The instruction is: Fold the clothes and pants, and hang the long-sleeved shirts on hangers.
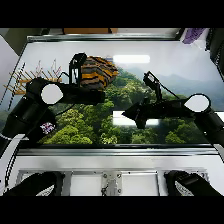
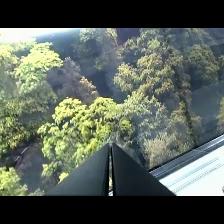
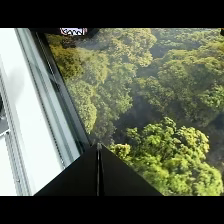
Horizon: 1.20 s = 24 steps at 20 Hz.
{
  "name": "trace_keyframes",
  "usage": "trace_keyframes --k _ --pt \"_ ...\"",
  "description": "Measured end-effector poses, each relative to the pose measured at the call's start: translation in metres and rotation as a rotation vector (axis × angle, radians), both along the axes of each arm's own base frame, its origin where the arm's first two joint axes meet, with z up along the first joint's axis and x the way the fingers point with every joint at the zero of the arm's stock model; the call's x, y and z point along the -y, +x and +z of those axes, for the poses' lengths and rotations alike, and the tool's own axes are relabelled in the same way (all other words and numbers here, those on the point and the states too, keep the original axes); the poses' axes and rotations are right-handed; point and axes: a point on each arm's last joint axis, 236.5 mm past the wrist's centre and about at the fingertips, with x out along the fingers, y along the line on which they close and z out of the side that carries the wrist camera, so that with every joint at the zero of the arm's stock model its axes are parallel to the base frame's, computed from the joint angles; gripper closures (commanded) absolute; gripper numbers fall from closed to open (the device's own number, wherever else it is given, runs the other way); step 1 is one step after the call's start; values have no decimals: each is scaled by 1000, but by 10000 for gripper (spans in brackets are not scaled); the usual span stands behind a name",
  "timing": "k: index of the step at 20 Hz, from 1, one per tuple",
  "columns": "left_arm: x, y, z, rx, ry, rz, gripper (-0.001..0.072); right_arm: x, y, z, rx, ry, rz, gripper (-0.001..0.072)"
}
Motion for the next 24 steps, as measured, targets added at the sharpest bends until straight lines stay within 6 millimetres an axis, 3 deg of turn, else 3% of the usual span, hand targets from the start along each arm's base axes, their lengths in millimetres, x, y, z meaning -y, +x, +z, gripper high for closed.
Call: trace_keyframes --k 12,13,14,15,17,19,20,21,24 --pt "1 3 2 12 -6 3 674 0 0 0 0 0 0 691" --pt "1 5 3 24 -8 3 394 0 0 0 0 0 0 691" --pt "-3 8 4 40 5 1 5 0 0 0 0 0 0 691" --pt "-9 13 5 56 23 4 -13 0 0 0 0 0 0 691" --pt "-44 24 3 66 122 44 -13 0 0 0 0 0 0 691" --pt "-103 34 -5 33 261 141 -13 0 0 0 0 0 0 691" --pt "-123 35 -8 17 300 177 -13 0 0 0 0 0 0 691" --pt "-180 35 -17 -33 386 291 -13 0 0 0 0 0 0 691" --pt "-282 14 -43 -152 478 517 -13 0 0 0 0 0 0 691"
